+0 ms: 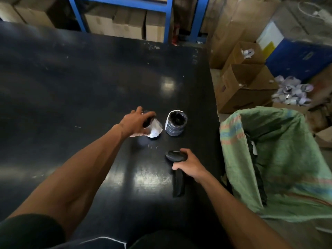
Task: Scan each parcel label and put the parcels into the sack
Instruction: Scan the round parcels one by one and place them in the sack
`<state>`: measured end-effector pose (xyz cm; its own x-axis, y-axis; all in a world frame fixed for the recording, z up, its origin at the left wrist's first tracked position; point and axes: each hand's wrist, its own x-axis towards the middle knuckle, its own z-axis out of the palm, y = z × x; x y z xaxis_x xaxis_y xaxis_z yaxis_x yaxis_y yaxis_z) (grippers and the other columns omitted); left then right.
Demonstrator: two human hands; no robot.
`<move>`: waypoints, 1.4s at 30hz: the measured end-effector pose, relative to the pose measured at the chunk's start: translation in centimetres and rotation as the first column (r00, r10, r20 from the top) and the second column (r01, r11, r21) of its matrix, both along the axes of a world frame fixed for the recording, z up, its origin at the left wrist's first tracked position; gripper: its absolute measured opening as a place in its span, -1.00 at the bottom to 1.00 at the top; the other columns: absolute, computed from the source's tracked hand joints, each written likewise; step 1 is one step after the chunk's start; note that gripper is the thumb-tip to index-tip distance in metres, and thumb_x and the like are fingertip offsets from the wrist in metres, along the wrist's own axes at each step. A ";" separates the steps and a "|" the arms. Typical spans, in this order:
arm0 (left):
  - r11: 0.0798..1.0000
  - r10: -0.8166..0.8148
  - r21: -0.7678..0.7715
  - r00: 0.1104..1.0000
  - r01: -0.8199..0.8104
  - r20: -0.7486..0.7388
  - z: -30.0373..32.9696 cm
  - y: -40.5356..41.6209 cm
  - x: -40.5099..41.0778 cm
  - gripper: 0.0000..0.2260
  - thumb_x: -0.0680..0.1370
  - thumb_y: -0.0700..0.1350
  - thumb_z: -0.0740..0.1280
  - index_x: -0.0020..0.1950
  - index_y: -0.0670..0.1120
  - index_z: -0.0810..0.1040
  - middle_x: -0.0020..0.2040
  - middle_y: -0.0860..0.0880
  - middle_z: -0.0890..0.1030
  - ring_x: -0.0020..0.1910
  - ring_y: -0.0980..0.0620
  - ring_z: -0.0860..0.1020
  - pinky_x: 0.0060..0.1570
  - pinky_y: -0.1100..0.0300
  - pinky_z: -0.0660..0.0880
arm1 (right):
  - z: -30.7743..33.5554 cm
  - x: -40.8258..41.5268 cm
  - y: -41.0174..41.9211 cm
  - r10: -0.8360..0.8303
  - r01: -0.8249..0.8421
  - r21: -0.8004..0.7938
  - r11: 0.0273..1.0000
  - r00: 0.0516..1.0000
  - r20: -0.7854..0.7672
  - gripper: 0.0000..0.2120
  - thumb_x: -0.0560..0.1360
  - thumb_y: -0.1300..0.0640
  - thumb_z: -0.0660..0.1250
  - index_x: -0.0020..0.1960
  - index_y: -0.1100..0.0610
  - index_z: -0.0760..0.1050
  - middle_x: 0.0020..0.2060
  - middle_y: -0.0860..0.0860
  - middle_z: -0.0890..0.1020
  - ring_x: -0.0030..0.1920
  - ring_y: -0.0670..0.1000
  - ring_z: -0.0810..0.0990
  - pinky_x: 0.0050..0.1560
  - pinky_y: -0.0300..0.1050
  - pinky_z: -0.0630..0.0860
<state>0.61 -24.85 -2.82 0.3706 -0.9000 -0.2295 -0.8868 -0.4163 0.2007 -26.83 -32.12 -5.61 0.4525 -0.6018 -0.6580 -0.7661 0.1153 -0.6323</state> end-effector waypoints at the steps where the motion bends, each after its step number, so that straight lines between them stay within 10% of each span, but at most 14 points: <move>1: 0.992 0.109 -0.056 0.990 -0.115 -0.088 0.2 0.6 0.3 -0.26 0.37 0.17 0.52 0.49 0.21 0.28 0.28 -0.15 0.35 0.22 -0.27 0.45 0.16 -0.10 0.52 | 0.4 0.2 -0.3 -0.030 0.030 0.002 1.000 0.998 0.050 -0.29 0.27 0.14 0.58 0.37 -0.10 0.44 0.09 -0.05 0.63 0.04 -0.08 0.62 0.06 -0.17 0.55; 8: 0.923 0.303 -0.121 0.884 -0.365 -0.356 1.4 4.7 1.3 -0.28 0.35 0.20 0.54 0.42 0.19 0.29 0.21 -0.06 0.37 0.07 -0.19 0.58 0.16 -0.07 0.56 | 5.5 2.1 -0.7 -0.245 0.181 0.191 0.965 0.881 0.405 -0.79 0.51 0.26 0.40 0.12 0.12 0.49 -0.14 0.16 0.72 -0.33 0.03 0.60 -0.29 -0.09 0.53; 13: 0.894 0.237 -0.209 0.814 -0.397 -0.531 1.6 6.5 0.2 -0.36 0.49 0.08 0.48 0.46 0.42 0.26 0.39 -0.10 0.19 0.30 -0.17 0.43 0.34 -0.10 0.46 | 8.9 3.2 0.5 -0.198 0.148 0.137 0.979 0.828 0.524 -0.73 0.57 0.12 0.38 0.22 -0.05 0.42 -0.10 0.15 0.68 -0.37 0.07 0.59 -0.38 -0.07 0.56; 18: 0.808 0.215 -0.312 0.744 -0.500 -0.633 2.3 7.1 -1.8 -0.60 0.51 -0.05 0.48 0.27 0.29 0.52 0.34 -0.04 0.24 0.25 -0.11 0.47 0.08 -0.01 0.62 | 10.2 3.7 2.0 -0.092 0.155 -0.073 0.985 0.837 0.540 -0.62 0.54 -0.20 0.38 0.29 -0.15 0.41 -0.13 0.06 0.71 -0.40 0.05 0.60 -0.41 -0.07 0.55; 29: 0.769 0.206 -0.337 0.709 -0.544 -0.675 3.4 8.2 -3.8 -0.58 0.52 -0.05 0.48 0.35 0.16 0.52 0.30 -0.04 0.26 0.10 -0.02 0.47 -0.34 0.22 0.63 | 10.8 3.0 3.1 -0.008 0.175 -0.262 0.949 0.845 0.534 -0.66 0.57 -0.21 0.35 0.27 -0.16 0.37 -0.19 0.10 0.68 -0.45 0.00 0.61 -0.46 -0.13 0.53; 42: 0.772 0.218 -0.340 0.728 -0.536 -0.650 2.8 8.2 -3.9 -0.57 0.51 -0.03 0.48 0.35 0.18 0.52 0.30 -0.04 0.26 0.10 0.01 0.48 0.10 0.04 0.61 | 10.6 2.4 3.3 -0.035 0.147 -0.198 0.969 0.877 0.480 -0.53 0.52 0.01 0.44 0.36 -0.17 0.35 -0.10 0.02 0.69 -0.36 0.00 0.68 -0.33 -0.10 0.65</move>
<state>-3.34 -16.64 -0.02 0.6538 -0.7512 -0.0905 -0.3361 -0.3955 0.8548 -24.41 -28.86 4.99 0.6102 -0.7593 -0.2261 -0.3648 -0.0158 -0.9310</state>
